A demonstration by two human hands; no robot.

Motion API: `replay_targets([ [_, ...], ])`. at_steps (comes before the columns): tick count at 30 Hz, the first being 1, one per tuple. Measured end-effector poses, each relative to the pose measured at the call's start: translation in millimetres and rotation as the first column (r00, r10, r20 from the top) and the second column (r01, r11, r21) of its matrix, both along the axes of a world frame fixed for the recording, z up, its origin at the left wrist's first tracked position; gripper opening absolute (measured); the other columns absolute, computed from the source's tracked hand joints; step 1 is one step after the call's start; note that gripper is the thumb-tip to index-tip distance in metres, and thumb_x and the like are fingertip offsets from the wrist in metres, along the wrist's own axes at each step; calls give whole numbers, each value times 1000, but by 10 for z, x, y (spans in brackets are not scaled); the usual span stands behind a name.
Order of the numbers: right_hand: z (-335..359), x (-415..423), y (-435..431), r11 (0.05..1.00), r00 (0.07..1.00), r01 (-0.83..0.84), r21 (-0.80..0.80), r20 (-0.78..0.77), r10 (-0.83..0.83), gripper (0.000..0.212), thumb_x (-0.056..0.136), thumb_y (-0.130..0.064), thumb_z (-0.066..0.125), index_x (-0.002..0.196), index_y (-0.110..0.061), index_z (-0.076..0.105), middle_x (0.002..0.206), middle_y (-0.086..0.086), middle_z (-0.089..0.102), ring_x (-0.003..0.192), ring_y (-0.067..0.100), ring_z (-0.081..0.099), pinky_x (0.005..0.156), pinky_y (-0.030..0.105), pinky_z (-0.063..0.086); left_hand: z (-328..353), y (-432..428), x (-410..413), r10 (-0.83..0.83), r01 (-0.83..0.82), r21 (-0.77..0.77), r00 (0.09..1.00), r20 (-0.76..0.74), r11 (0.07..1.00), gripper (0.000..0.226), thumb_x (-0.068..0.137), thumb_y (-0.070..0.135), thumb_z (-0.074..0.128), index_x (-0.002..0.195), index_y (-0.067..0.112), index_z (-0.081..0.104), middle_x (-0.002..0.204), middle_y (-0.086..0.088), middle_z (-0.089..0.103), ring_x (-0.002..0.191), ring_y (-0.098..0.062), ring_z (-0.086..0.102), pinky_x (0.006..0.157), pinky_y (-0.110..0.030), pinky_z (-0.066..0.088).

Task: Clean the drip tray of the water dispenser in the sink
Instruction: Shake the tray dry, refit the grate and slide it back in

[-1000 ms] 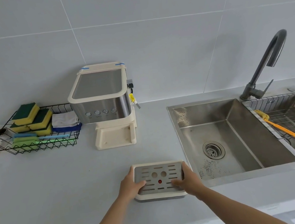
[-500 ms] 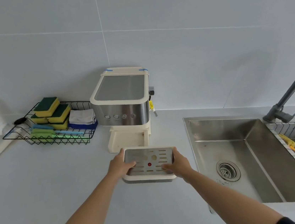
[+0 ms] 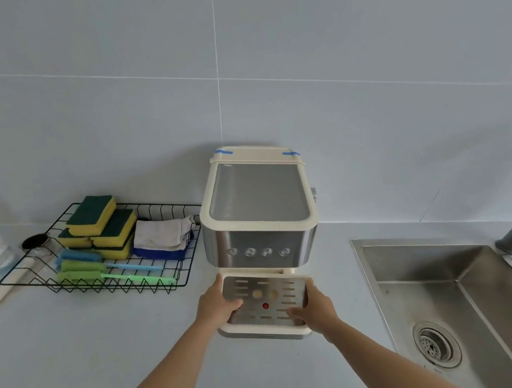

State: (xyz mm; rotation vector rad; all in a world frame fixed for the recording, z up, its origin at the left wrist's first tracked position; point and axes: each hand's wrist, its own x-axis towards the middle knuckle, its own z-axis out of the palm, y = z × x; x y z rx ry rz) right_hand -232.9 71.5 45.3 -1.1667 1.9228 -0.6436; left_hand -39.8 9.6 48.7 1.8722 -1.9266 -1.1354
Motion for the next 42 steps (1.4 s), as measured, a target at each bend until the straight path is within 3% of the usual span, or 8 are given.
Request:
replay_targets([
  [4,-88,39,-165,1000,999,5,24,-37,-4,49,77,-10,69,117,-13,41,113,6,60,91,16,57,72,23,53,-139,-160,30,6,-6,-9,999,-48,1000,64,81,21,61,137,18,29,118,-5,60,101,-21,59,77,-22,44],
  [9,-162,70,-297,998,999,20,53,-34,-19,47,77,-7,68,118,-10,43,109,5,60,87,15,54,52,10,45,-256,-297,72,17,-16,16,999,-50,1000,66,81,20,62,138,12,31,128,-8,56,107,-20,58,75,-17,40],
  [16,-292,96,-369,996,996,1,90,-85,7,45,77,-12,69,115,-9,45,114,7,61,90,15,54,68,15,46,-402,-365,112,-7,8,22,999,-47,1000,66,82,21,64,138,13,30,129,-8,56,107,-22,58,75,-17,41],
  [21,-347,70,-425,991,991,-22,128,-127,39,45,77,-15,70,114,-8,46,117,6,61,102,21,58,84,26,48,-463,-396,109,-12,13,30,998,-58,999,71,83,23,64,141,12,26,139,-9,48,120,-26,51,95,-27,43],
  [25,-346,45,-504,987,987,-30,160,-152,54,41,79,-18,69,114,-7,51,117,8,62,106,23,59,90,30,48,-478,-451,94,-6,8,39,999,-52,999,70,83,26,63,141,9,27,139,-10,47,122,-26,50,98,-29,41],
  [32,-377,-1,-604,981,984,-37,188,-167,69,29,83,-21,64,107,-5,62,111,10,67,101,23,62,89,28,49,-541,-546,95,47,-39,79,995,-89,996,62,83,27,63,134,3,38,132,-13,53,121,-27,51,100,-32,43],
  [39,-412,-28,-628,969,982,-21,245,-177,66,31,83,-26,64,102,-2,65,108,12,68,98,24,63,81,25,49,-596,-552,89,70,-62,65,989,-129,996,54,80,27,66,125,8,45,116,-6,61,104,-20,57,81,-18,44],
  [42,-413,-30,-622,973,978,-36,228,-190,81,30,83,-26,63,103,-3,64,107,11,68,87,19,61,75,22,46,-601,-555,83,61,-55,52,991,-123,997,52,80,27,66,125,9,45,117,-6,61,106,-21,57,82,-19,44],
])
